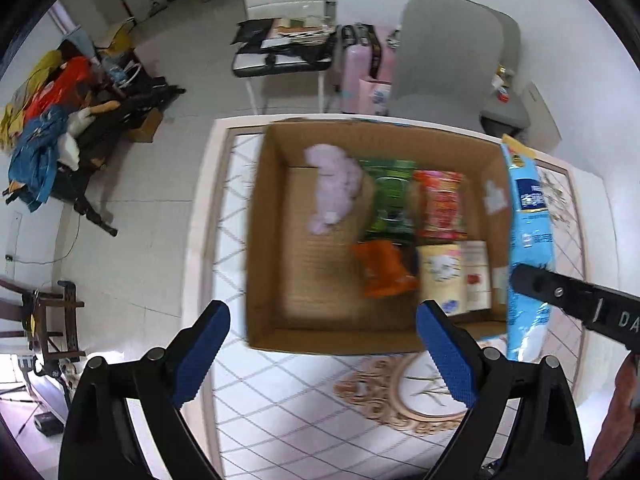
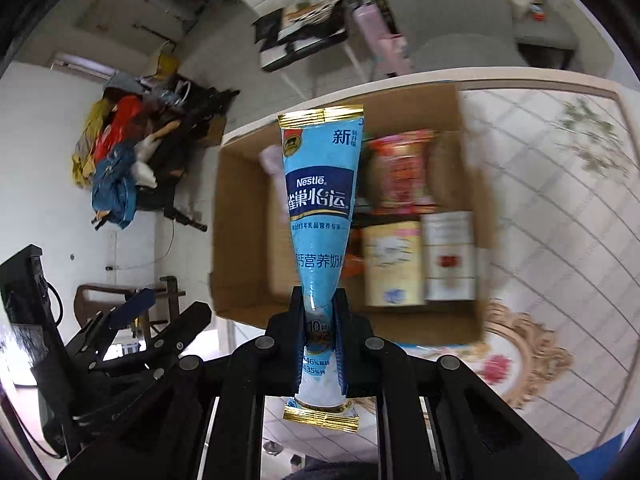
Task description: Organize soft objects
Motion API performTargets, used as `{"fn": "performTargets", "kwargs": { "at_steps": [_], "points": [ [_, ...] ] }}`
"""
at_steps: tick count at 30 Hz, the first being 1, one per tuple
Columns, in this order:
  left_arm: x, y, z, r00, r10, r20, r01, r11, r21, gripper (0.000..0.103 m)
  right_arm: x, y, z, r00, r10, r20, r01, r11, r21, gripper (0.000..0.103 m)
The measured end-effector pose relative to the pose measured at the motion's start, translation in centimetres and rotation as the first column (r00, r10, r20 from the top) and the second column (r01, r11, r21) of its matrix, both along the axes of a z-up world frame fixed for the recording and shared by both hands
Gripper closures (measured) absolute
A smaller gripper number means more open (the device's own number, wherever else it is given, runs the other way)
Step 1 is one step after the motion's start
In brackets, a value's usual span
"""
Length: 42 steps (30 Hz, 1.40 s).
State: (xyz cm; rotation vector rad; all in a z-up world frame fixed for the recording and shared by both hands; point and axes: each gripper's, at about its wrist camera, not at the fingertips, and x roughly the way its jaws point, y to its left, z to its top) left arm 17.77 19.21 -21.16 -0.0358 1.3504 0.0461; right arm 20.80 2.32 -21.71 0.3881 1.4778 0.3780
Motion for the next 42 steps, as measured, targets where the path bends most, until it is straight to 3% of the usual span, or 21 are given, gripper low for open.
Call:
{"fn": "performTargets", "kwargs": {
  "at_steps": [10,15,17,24,28,33,42],
  "points": [
    [0.9,7.3,-3.6,0.997,0.059,-0.054,-0.059,0.998,0.0,0.008,2.2,10.9,-5.3,0.995,0.093,-0.042,-0.093,0.996,0.005,0.089],
    [1.5,8.4,-4.9,0.996,0.064,-0.07,-0.064,0.998,0.001,0.008,3.2,13.3,-7.3,0.989,0.13,-0.064,-0.129,0.992,0.015,0.077],
    [1.8,8.5,-5.0,0.995,0.062,-0.073,-0.063,0.998,-0.01,0.008,3.5,12.9,-7.7,0.991,0.116,-0.073,-0.117,0.993,-0.007,0.058],
    [2.1,6.8,-4.6,0.998,0.031,-0.057,-0.033,0.999,-0.036,0.008,3.4,9.0,-7.5,0.996,0.067,-0.053,-0.075,0.983,-0.168,0.038],
    [2.0,4.9,-4.0,0.999,0.019,-0.046,-0.021,0.999,-0.041,0.008,2.5,5.3,-6.9,0.999,0.04,-0.03,-0.047,0.96,-0.274,0.011],
    [1.9,2.2,-3.4,1.0,-0.001,-0.031,-0.001,0.998,-0.057,0.008,1.2,1.2,-5.9,1.0,-0.006,-0.002,0.005,0.933,-0.36,0.006],
    [0.6,-1.3,-1.4,1.0,-0.007,-0.008,0.007,0.998,-0.062,0.008,-0.9,-2.2,-3.3,0.998,-0.033,0.052,0.051,0.923,-0.381,0.006]
  ]
}}
